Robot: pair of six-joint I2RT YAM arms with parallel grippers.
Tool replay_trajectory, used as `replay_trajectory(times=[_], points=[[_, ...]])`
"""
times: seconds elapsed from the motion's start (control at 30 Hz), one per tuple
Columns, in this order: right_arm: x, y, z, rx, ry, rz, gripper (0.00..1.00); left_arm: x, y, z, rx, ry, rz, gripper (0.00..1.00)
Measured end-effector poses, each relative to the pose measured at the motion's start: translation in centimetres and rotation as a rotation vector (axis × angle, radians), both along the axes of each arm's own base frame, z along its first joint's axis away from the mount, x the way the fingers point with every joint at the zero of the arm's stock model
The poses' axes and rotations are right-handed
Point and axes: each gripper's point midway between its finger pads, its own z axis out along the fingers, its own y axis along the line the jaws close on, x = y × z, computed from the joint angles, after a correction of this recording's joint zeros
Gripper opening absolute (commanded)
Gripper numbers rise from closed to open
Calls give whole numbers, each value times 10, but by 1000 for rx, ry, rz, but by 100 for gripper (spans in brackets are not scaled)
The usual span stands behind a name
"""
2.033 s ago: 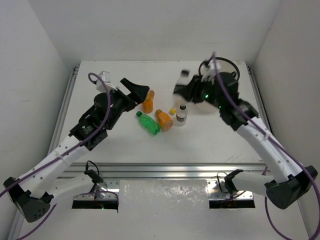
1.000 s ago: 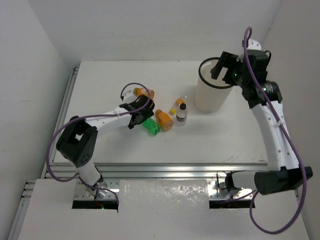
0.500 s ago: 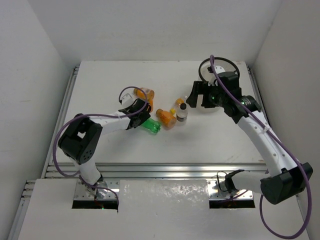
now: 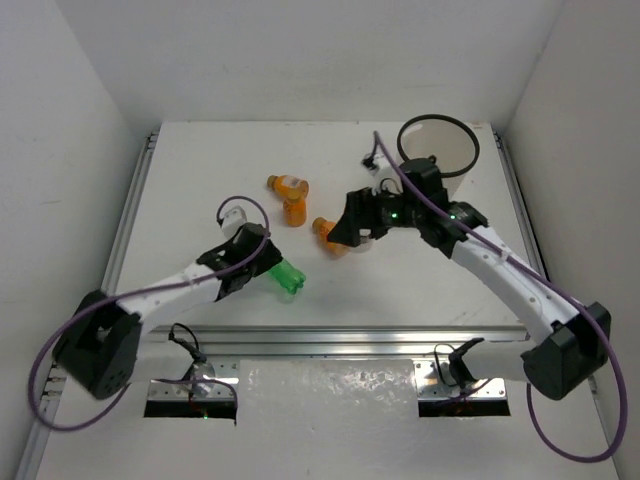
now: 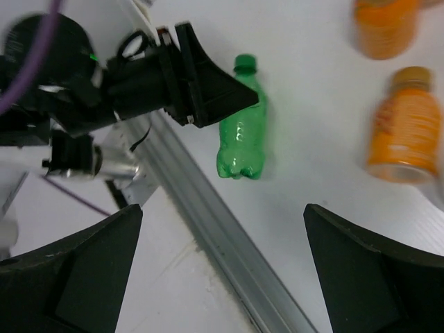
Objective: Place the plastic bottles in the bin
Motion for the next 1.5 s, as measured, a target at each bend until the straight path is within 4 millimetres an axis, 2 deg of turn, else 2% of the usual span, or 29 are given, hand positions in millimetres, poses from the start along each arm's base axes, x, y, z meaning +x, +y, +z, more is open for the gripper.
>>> replay_trajectory(times=[0.07, 0.13, 0.3, 0.4, 0.5, 0.57, 0.6, 0.63, 0.67, 0.7, 0.73, 0.83, 0.93, 1.0, 1.07, 1.17, 1.27, 1.3, 1.37, 1.4, 1.43, 1.5], points=[[-9, 22, -8, 17, 21, 83, 99, -9, -5, 24, -52, -72, -62, 0], [-16, 40, -17, 31, 42, 141, 99, -13, -13, 57, -123, -173, -121, 0], [-23, 65, -29, 73, 77, 202, 99, -22, -29, 123, -271, -377, -231, 0], [-25, 80, -32, 105, 98, 233, 99, -27, -37, 143, -322, -431, -287, 0], [-30, 93, -45, 98, 136, 256, 97, -33, -45, 158, -362, -472, -335, 0], [-34, 100, -50, 98, 162, 269, 80, -34, -48, 164, -374, -488, -356, 2], [-36, 103, -51, 105, 175, 279, 69, -35, -49, 165, -377, -493, -363, 12], [-37, 105, -50, 111, 179, 286, 41, -35, -50, 166, -380, -497, -366, 46], [-38, 107, -49, 115, 184, 289, 23, -34, -50, 167, -381, -500, -368, 66], [-36, 107, -49, 113, 186, 275, 3, -33, -50, 169, -380, -507, -365, 95], [-36, 106, -49, 114, 188, 276, 0, -32, -50, 173, -380, -519, -364, 100], [-25, 98, -51, 82, 172, 206, 0, -21, -45, 191, -360, -516, -307, 100], [-4, 70, -45, -3, 115, 57, 0, -6, -29, 218, -294, -521, -195, 100], [26, 39, -26, -63, 52, -95, 0, -1, -12, 232, -239, -521, -113, 100], [69, -7, 5, -118, -28, -300, 0, 3, 0, 237, -184, -513, -57, 100], [126, -94, 54, -185, -129, -618, 1, 9, 8, 227, -95, -460, -29, 100], [162, -178, 84, -270, -161, -878, 2, 16, 6, 202, -16, -379, -44, 100], [172, -194, 86, -296, -156, -925, 4, 18, 5, 193, 9, -350, -56, 100], [195, -226, 88, -342, -139, -1011, 20, 23, 0, 176, 57, -294, -83, 100], [205, -237, 82, -368, -118, -1030, 60, 27, -3, 170, 76, -269, -98, 100], [211, -244, 74, -391, -91, -1037, 83, 31, -6, 167, 91, -254, -111, 100], [225, -251, 55, -442, -32, -1030, 90, 42, -15, 165, 115, -235, -138, 100]])
